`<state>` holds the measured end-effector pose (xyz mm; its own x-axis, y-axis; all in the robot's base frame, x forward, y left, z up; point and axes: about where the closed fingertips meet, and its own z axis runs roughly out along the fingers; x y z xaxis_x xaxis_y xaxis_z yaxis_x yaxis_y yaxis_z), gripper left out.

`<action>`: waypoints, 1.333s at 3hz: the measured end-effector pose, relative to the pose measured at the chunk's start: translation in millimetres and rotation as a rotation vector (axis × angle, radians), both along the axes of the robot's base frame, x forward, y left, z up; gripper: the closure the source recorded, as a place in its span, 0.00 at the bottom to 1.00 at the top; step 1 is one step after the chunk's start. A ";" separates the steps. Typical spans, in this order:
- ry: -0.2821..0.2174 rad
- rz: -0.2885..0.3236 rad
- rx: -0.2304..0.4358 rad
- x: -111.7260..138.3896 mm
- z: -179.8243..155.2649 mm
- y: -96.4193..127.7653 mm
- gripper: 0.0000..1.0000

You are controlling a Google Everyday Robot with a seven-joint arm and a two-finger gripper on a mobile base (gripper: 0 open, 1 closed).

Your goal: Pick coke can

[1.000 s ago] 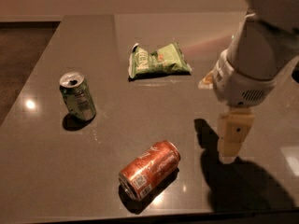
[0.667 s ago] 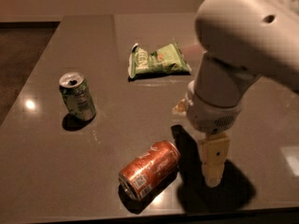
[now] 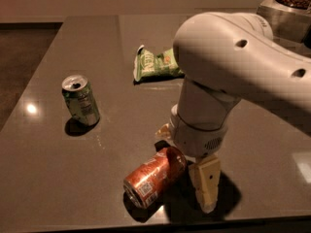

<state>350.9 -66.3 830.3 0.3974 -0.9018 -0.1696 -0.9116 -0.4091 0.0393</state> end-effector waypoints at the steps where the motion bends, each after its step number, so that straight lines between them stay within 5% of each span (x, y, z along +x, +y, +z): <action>1: 0.005 0.069 0.055 -10.2 2.4 18.9 0.00; 2: 0.019 0.109 0.087 -17.3 3.4 29.3 0.17; 4: 0.046 0.129 0.110 -15.8 17.8 45.1 0.71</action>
Offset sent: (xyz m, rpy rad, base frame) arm -0.0260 0.0400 0.0016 0.1259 0.0531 0.1589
